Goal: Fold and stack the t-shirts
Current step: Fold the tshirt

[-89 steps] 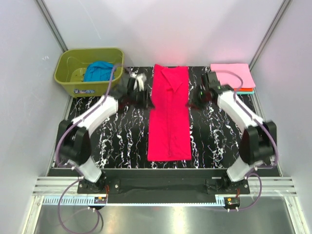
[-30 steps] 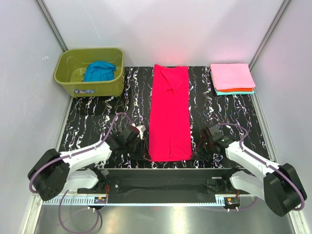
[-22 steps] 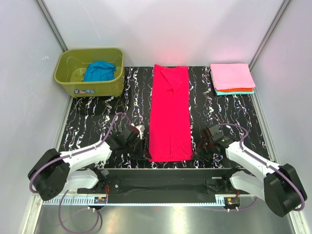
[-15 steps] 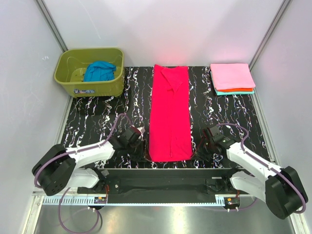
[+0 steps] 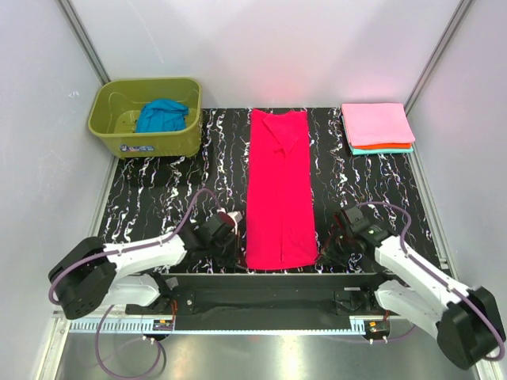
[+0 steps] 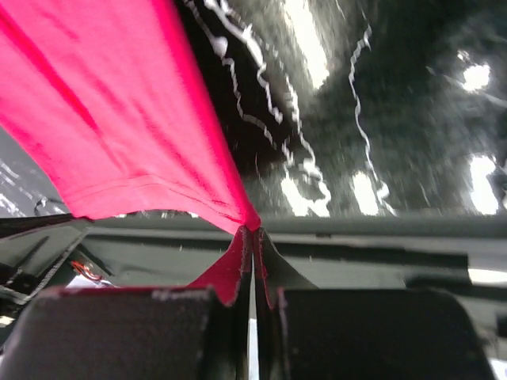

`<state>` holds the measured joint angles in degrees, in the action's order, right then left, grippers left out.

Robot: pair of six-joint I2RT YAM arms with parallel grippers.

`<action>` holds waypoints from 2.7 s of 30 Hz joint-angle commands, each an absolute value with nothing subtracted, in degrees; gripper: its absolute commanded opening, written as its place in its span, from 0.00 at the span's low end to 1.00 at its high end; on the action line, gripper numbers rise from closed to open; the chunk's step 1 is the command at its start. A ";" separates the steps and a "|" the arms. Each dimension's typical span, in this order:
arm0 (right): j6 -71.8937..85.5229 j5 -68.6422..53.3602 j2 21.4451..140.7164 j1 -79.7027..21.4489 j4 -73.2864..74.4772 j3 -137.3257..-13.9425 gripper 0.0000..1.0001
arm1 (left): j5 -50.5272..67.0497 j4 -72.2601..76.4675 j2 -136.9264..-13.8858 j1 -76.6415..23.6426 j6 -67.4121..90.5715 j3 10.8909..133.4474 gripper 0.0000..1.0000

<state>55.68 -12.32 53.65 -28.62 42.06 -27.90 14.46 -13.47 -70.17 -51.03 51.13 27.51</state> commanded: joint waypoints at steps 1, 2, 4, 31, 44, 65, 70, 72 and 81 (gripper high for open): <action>54.75 -10.46 48.18 -29.44 50.97 -31.64 0.00 | 11.17 -15.37 -66.36 -54.48 54.48 29.35 0.00; 55.19 -10.89 47.38 -29.44 51.41 -31.47 0.00 | 10.81 -15.82 -64.97 -55.19 54.84 29.53 0.00; 56.34 -11.95 45.18 -29.53 51.59 -30.77 0.00 | 9.85 -16.78 -63.90 -57.30 56.16 30.14 0.00; 25.68 -9.84 93.23 -20.75 40.96 -68.89 0.00 | 17.57 -24.25 -96.22 -31.56 34.90 66.08 0.00; 19.87 -13.88 110.82 -14.24 44.38 -89.82 0.00 | 19.59 -29.71 -115.66 -24.17 30.32 89.81 0.00; 18.81 -16.96 122.08 -10.11 44.91 -105.37 0.00 | 19.95 -30.41 -127.96 -21.09 29.36 108.09 0.00; 17.84 -17.40 125.59 -9.14 45.09 -108.72 0.00 | 19.69 -31.20 -131.65 -20.04 29.53 111.79 0.00; 17.93 -17.40 126.91 -8.62 45.44 -110.12 0.00 | 20.04 -31.20 -132.71 -19.78 29.53 113.55 0.00; 16.44 -19.51 131.22 -8.17 45.44 -116.27 0.08 | 19.87 -31.03 -136.14 -19.16 29.53 117.77 0.00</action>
